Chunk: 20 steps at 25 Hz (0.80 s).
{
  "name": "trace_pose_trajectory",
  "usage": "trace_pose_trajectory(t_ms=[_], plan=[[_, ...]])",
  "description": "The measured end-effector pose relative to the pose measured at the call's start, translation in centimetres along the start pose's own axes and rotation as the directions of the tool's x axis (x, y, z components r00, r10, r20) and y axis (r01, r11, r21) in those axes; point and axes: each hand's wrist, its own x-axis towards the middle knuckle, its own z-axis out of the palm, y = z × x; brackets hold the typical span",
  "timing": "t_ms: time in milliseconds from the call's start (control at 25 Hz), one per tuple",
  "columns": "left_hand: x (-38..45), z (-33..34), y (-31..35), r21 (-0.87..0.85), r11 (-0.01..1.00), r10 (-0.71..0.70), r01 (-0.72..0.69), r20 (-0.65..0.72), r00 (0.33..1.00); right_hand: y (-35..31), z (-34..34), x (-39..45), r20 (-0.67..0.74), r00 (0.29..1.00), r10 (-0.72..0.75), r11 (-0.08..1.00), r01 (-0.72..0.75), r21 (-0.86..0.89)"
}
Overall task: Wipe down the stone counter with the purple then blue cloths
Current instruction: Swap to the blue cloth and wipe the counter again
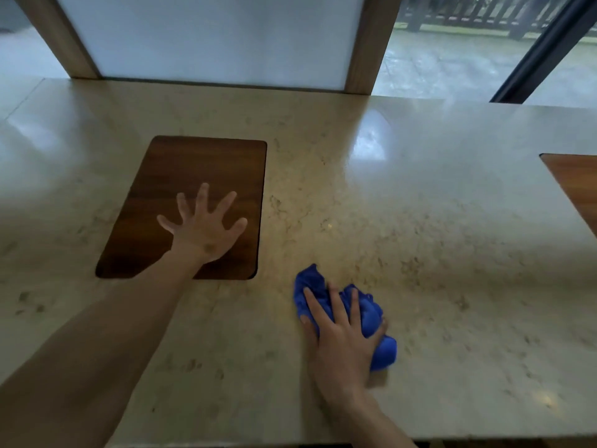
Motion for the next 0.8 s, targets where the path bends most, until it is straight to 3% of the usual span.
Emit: trace_pose_trajectory(t_ms=[160,360,600,800], plan=[[5.1,-0.3,-0.7,0.054,0.998,-0.032,0.026,0.112,0.993,-1.6,-0.1,8.7,-0.093,0.996,-0.005,0.998,0.011,0.068],[4.9,2.1,-1.4,0.146,0.989,0.024,-0.013,-0.07,0.997,-4.0,-1.9,24.1,-0.094,0.995,-0.011,0.997,0.018,0.075],[3.9,2.0,-1.2,0.205,0.978,0.05,-0.033,-0.079,0.996,-6.4,-4.7,44.1,-0.046,0.998,0.032,0.994,-0.027,0.104],[3.4,1.9,-1.4,0.22,0.975,0.061,-0.038,-0.101,0.993,-8.1,-6.9,55.0,-0.086,0.996,0.002,0.996,0.006,0.087]])
